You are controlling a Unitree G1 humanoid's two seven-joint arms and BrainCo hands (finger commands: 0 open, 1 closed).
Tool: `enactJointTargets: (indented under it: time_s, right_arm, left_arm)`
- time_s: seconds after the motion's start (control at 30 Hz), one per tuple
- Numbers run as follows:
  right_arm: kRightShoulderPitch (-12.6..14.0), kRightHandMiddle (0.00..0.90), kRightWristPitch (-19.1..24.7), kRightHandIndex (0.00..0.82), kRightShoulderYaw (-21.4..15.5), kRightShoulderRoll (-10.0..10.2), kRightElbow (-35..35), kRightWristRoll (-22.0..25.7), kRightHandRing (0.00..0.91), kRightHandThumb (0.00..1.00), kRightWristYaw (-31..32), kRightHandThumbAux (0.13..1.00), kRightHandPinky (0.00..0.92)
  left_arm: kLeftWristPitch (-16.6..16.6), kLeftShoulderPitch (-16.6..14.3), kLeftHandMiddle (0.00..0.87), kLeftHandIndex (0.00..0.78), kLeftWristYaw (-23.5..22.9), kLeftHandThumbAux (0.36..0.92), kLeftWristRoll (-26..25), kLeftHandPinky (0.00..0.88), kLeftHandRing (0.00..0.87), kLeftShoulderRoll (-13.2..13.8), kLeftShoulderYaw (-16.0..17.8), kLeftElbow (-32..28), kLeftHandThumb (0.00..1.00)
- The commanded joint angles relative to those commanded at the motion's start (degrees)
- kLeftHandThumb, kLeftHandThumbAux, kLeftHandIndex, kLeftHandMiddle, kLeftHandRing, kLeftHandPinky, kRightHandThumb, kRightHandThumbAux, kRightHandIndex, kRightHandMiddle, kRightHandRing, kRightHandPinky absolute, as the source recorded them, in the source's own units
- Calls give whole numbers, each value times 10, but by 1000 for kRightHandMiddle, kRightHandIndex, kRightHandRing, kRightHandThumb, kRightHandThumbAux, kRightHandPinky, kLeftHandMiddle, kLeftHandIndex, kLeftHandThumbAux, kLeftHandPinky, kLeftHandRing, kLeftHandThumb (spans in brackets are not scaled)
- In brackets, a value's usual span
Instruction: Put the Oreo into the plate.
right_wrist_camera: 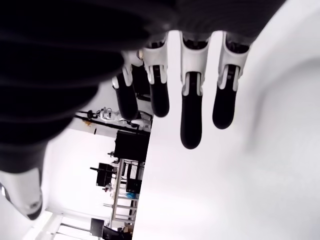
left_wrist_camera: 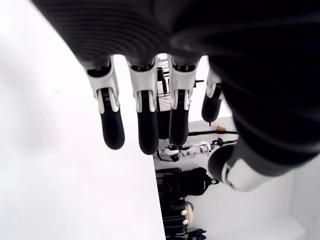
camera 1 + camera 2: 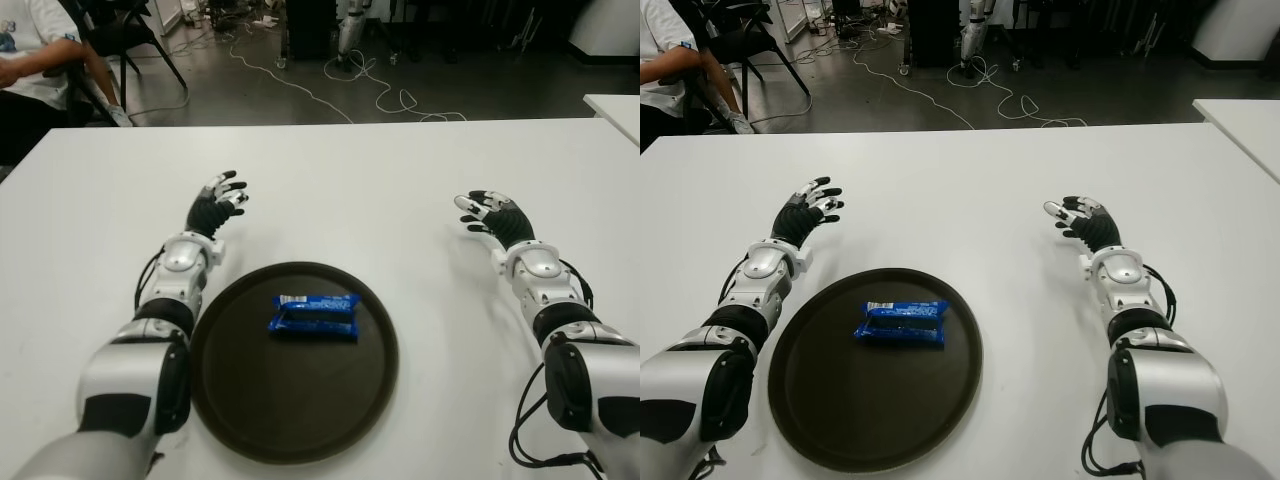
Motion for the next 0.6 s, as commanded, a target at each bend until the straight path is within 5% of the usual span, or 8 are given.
enactJointTargets:
  time_s: [0.6]
  right_arm:
    - [-1,363,-2,258,5,3,0,-6,386,0,-1,630,372]
  left_arm:
    - [-1,0,220,135,-1,661,3,244,226,2,-2,1,12]
